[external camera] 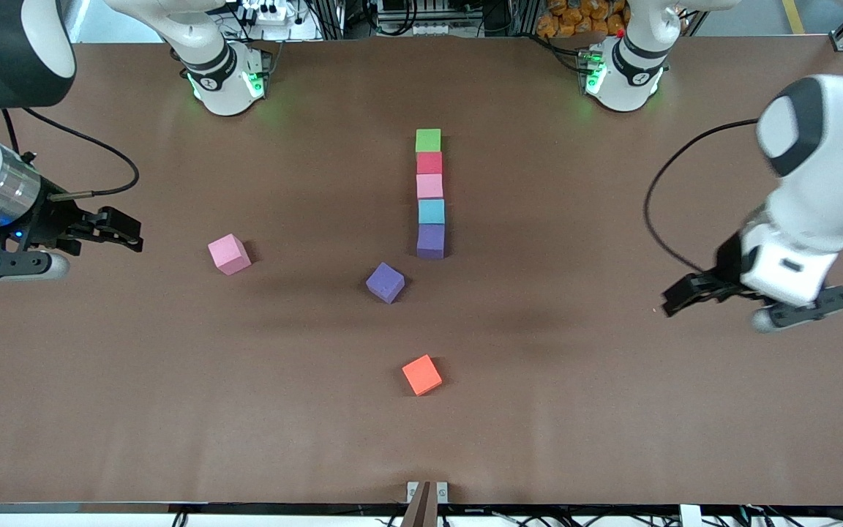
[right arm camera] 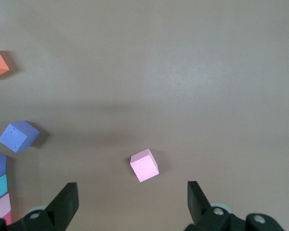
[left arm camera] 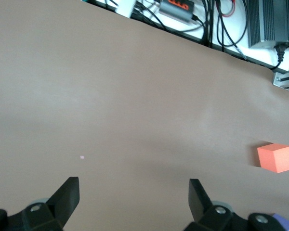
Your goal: Arrange blocks into number 1
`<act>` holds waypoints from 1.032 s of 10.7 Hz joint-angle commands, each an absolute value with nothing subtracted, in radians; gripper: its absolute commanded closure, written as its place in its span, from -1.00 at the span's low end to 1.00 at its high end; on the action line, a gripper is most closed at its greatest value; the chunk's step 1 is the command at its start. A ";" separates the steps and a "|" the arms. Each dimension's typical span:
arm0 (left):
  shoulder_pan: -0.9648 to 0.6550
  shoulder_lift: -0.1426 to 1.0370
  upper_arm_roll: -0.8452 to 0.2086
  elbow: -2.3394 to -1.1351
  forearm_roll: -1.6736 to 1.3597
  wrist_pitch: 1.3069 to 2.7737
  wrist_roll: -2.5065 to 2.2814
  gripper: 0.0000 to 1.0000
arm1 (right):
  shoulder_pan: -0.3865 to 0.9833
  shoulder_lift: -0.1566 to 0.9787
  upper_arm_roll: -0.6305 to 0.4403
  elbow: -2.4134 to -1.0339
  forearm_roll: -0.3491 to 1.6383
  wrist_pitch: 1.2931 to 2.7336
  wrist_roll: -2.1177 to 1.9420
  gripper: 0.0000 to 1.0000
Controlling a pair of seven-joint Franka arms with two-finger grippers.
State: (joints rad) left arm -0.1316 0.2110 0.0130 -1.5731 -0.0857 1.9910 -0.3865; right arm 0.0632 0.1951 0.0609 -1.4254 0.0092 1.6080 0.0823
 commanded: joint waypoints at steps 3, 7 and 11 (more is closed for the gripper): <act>-0.035 0.052 -0.040 -1.598 -0.051 1.800 -0.379 -1.00 | 0.090 0.189 0.061 -1.427 0.021 1.611 0.103 -1.00; -0.034 0.014 -0.029 -1.570 -0.026 1.721 -0.293 -1.00 | 0.064 0.190 0.061 -1.427 0.018 1.609 0.084 -1.00; -0.032 0.009 -0.031 -1.566 0.037 1.681 -0.244 -1.00 | -0.023 0.186 0.061 -1.424 0.009 1.603 -0.012 -1.00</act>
State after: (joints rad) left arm -0.0407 0.0242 -0.0204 -1.5713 -0.0085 1.7128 -0.2643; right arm 0.0172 0.1950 0.0527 -1.4248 0.0079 1.6090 0.0266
